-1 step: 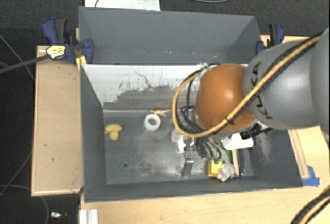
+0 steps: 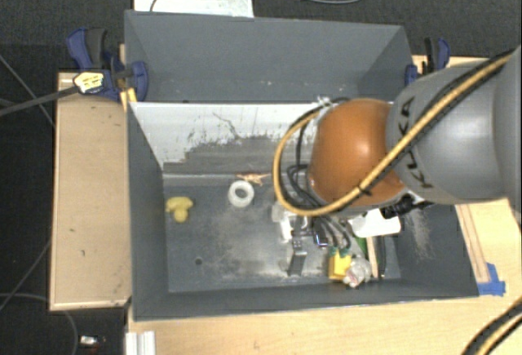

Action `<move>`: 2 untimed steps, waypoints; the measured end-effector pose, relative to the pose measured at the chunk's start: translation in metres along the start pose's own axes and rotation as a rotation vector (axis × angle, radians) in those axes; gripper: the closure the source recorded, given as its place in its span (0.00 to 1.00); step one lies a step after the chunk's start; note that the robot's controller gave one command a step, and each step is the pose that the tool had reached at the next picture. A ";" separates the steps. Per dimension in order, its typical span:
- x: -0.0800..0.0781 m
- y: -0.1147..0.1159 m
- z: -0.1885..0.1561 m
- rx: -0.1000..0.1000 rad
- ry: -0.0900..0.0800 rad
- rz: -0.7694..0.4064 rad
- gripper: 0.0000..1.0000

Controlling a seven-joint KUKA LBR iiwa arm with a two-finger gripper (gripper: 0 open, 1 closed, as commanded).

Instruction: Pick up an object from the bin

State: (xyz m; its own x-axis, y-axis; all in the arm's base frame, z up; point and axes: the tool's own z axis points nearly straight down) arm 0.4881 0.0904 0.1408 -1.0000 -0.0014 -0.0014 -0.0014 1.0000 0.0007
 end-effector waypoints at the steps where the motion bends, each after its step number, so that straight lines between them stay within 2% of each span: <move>1: -0.045 -0.063 0.067 0.001 -0.004 -0.197 0.00; 2: -0.061 -0.082 0.028 -0.002 -0.001 -0.014 0.00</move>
Offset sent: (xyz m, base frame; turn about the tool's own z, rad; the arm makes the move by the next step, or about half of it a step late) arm 0.0659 -0.0886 -0.0158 0.0084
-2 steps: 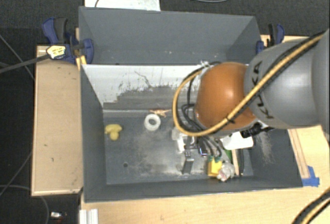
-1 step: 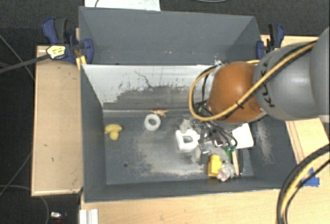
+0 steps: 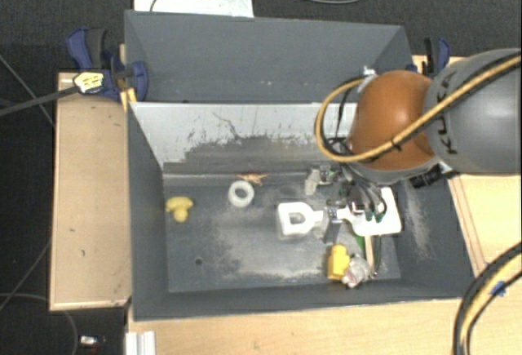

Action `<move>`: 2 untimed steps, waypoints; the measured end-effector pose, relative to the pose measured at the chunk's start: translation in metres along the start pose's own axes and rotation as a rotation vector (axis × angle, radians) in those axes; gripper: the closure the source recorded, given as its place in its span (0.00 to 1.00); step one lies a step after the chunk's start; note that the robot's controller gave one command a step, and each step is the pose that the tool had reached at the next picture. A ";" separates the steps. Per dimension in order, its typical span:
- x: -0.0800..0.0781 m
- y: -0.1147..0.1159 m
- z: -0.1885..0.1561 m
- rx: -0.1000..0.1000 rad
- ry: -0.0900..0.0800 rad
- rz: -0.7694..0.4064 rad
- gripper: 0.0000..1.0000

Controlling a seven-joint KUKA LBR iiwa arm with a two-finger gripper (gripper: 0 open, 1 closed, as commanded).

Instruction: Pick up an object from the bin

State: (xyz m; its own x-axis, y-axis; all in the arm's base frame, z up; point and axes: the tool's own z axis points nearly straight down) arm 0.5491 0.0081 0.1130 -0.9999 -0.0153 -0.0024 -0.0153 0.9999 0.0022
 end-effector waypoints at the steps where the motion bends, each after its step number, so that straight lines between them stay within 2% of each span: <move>1: 0.005 0.007 0.013 0.001 -0.004 -0.086 0.00; 2: -0.004 -0.063 0.037 0.001 -0.008 -0.026 0.00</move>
Offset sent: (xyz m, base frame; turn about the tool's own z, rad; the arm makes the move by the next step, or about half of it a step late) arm 0.0074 -0.0806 -0.0430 -0.0062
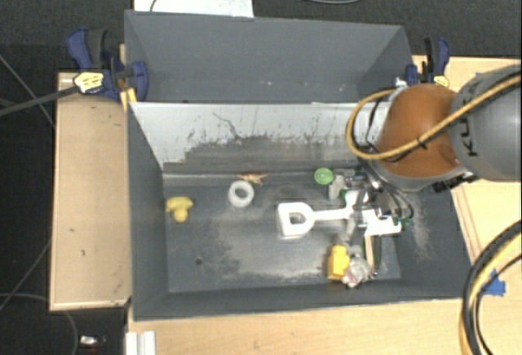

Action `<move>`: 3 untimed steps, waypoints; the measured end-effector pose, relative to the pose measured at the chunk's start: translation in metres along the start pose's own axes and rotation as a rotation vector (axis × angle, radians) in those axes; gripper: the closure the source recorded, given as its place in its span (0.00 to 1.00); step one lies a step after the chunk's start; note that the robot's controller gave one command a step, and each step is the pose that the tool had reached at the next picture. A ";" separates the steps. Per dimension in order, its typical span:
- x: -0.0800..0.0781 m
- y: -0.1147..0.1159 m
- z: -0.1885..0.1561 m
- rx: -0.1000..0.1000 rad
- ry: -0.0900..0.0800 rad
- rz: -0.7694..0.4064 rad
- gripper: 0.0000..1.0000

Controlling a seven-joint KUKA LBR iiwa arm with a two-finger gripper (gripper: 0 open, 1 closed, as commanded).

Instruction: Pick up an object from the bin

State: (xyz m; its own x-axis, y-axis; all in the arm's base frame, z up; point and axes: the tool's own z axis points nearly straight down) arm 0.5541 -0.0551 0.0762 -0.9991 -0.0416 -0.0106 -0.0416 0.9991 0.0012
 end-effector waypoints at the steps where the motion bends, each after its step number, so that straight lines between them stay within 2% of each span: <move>1: 0.035 -0.010 0.006 -0.005 0.008 -0.105 1.00; 3: 0.035 -0.010 0.005 -0.005 0.007 -0.101 1.00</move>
Offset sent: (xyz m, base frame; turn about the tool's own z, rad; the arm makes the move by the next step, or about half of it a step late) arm 0.0000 0.0000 0.0000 0.0000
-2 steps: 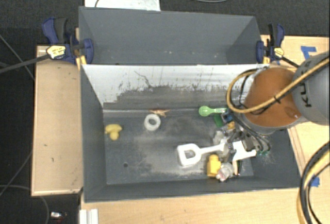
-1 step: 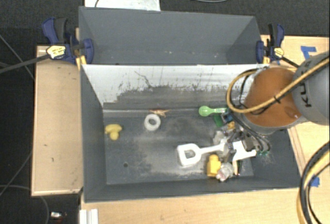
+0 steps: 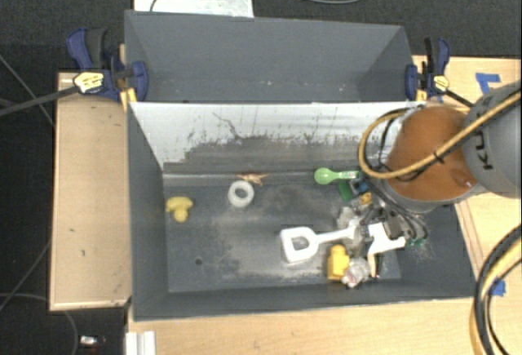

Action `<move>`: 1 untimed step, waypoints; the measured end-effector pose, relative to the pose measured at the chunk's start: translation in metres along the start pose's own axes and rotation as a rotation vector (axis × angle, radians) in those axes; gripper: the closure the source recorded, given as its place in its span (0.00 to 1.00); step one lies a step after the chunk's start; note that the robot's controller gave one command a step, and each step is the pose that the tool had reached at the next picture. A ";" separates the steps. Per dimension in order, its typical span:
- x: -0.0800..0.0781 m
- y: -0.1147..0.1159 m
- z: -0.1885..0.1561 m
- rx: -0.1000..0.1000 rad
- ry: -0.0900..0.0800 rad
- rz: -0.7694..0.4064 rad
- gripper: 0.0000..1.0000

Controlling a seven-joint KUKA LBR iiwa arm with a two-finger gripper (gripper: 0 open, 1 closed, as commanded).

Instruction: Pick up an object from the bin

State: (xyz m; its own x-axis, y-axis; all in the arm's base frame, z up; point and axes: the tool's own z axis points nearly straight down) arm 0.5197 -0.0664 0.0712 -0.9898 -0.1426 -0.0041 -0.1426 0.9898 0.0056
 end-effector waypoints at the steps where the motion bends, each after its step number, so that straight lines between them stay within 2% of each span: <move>1: 0.003 0.001 -0.018 -0.003 0.011 0.000 1.00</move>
Offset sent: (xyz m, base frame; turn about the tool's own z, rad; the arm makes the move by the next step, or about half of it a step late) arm -0.0019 0.0002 0.1129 0.0006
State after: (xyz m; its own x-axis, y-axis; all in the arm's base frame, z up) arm 0.5164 -0.0658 0.0887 -0.9898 -0.1423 0.0072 -0.1423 0.9898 0.0087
